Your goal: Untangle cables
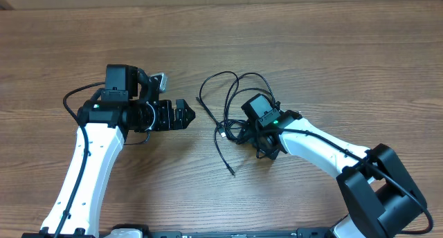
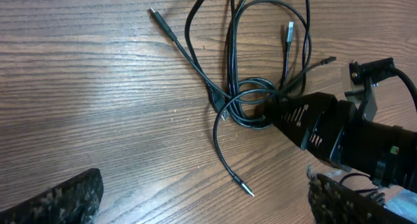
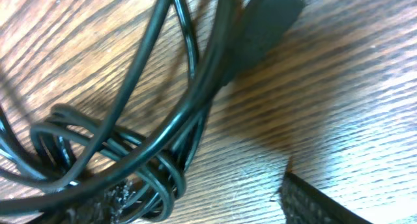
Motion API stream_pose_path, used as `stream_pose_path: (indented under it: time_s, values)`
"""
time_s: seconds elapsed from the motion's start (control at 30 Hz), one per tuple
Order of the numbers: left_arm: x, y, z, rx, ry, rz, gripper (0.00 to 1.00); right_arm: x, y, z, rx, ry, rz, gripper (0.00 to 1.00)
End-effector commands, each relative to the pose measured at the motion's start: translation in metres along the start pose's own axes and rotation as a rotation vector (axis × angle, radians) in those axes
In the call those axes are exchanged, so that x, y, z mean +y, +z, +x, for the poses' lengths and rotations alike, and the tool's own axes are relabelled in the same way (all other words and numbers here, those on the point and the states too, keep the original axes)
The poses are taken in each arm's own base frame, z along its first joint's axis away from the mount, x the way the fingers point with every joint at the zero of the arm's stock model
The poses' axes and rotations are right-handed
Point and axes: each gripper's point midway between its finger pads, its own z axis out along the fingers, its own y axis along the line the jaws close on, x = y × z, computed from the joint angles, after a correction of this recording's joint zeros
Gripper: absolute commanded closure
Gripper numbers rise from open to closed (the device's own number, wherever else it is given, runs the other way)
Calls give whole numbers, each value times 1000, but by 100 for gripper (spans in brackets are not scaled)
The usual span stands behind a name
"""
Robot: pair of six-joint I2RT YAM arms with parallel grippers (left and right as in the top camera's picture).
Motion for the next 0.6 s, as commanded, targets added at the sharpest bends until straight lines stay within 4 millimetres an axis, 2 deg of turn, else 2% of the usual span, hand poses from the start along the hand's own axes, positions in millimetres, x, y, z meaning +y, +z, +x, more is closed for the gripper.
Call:
stream_pose_path:
  time_s: [0.0, 0.2, 0.3, 0.33, 0.37, 0.57]
  values:
    - [0, 0, -2, -4, -7, -5, 0, -28, 30, 14, 58, -1, 104, 38]
    - [0, 0, -2, -1, -8, -5, 0, -37, 29, 18, 74, 0, 142, 59]
    - [0, 0, -1, -1, -9, -5, 0, -43, 27, 20, 84, 1, 166, 80]
    - [0, 0, -2, -1, -8, -5, 0, -46, 27, 22, 92, 1, 178, 91]
    - [0, 0, -1, -1, -8, -5, 0, -47, 27, 24, 101, 2, 179, 96]
    - [1, -1, 3, 18, -11, -8, 0, -51, 24, 39, 183, 12, 189, 96]
